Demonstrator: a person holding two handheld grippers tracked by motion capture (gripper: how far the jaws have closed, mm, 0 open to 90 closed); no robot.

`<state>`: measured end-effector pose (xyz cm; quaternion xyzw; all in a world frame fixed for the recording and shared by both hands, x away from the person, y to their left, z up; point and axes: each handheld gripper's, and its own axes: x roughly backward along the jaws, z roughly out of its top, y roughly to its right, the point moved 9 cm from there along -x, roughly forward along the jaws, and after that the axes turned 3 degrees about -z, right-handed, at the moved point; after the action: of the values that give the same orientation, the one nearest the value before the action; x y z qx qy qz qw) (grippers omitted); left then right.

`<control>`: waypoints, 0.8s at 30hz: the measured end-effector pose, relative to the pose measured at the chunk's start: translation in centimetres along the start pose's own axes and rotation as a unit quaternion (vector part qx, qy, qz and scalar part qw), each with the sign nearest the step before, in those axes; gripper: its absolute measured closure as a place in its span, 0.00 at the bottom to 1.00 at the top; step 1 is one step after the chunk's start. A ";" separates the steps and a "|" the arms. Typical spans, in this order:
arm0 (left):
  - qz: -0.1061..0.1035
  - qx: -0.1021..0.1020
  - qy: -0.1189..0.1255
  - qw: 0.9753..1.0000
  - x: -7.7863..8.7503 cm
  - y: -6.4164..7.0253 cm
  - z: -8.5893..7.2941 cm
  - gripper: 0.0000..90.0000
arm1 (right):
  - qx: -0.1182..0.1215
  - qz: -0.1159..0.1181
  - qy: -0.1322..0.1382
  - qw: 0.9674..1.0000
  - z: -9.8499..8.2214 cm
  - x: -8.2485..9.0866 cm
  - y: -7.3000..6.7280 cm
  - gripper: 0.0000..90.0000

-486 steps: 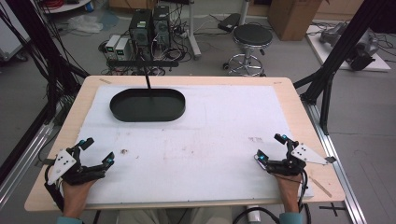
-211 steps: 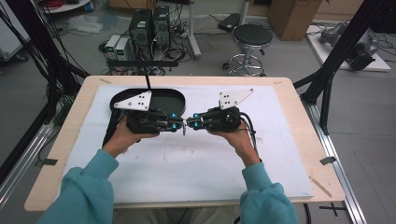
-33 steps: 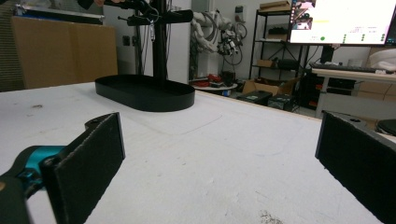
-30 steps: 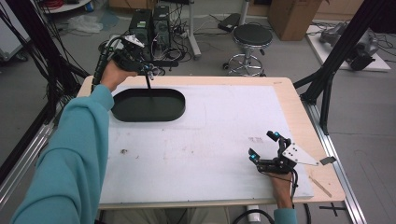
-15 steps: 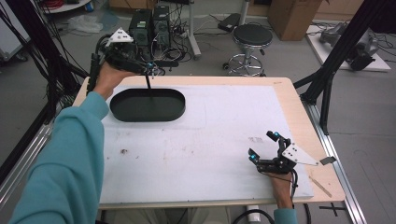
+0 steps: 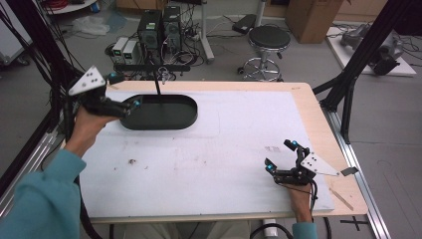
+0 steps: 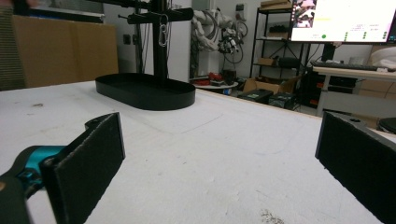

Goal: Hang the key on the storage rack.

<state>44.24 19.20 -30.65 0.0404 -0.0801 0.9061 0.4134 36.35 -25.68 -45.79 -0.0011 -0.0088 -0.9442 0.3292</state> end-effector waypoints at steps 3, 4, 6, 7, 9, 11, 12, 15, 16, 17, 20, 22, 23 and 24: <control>-0.001 0.003 0.006 1.000 1.9 1.5 -2.2 0.02 | 0.008 -0.001 -0.002 1.000 0.0 0.0 -0.1 0.01; -0.001 0.005 0.011 1.000 2.5 2.0 -2.9 0.02 | 0.011 -0.001 -0.003 1.000 0.0 0.0 -0.2 0.01; 0.000 0.013 0.025 1.000 3.7 2.9 -4.2 0.02 | 0.011 -0.002 -0.004 1.000 -0.1 -0.1 -0.1 0.01; 0.002 0.014 0.031 0.999 4.2 3.2 -4.8 0.02 | 0.010 -0.004 -0.004 1.000 -0.1 -0.1 -0.1 0.01; 0.001 0.016 0.035 0.999 5.1 3.8 -5.8 0.02 | 0.010 -0.004 -0.003 1.000 0.0 -0.1 -0.1 0.01; 0.008 0.021 0.047 0.999 5.9 3.9 -6.9 0.02 | 0.009 -0.006 -0.005 1.000 -0.1 -0.1 0.0 0.01; 0.007 0.028 0.047 0.998 6.1 3.9 -7.4 0.02 | 0.009 -0.006 -0.005 1.000 -0.1 -0.1 0.0 0.01; 0.013 0.036 0.048 0.998 6.8 3.9 -8.5 0.02 | 0.011 -0.008 -0.005 1.000 -0.1 -0.1 0.0 0.01; 0.013 0.042 0.047 0.998 7.0 4.0 -9.0 0.02 | 0.011 -0.008 -0.005 1.000 -0.1 -0.1 0.0 0.01; 0.015 0.042 0.047 0.998 7.2 4.2 -9.4 0.02 | 0.011 -0.007 -0.005 1.000 -0.1 -0.1 0.0 0.01; 0.017 0.034 0.053 0.998 7.6 5.1 -10.6 0.02 | 0.010 -0.007 -0.006 1.000 -0.1 -0.1 0.0 0.01; 0.017 0.035 0.062 0.997 7.8 5.7 -11.4 0.02 | 0.011 -0.007 -0.005 1.000 -0.1 -0.1 0.0 0.01; 0.014 0.038 0.067 0.997 7.9 6.0 -11.9 0.02 | 0.012 -0.007 -0.006 1.000 -0.1 -0.1 -0.1 0.01; 0.014 0.044 0.071 0.996 7.9 6.1 -12.4 0.02 | 0.012 -0.007 -0.005 1.000 -0.1 -0.1 -0.1 0.01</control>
<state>34.33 23.33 -42.46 -0.0069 -0.0111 0.9151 0.4029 36.40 -25.57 -45.85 -0.0021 -0.0219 -0.9462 0.3227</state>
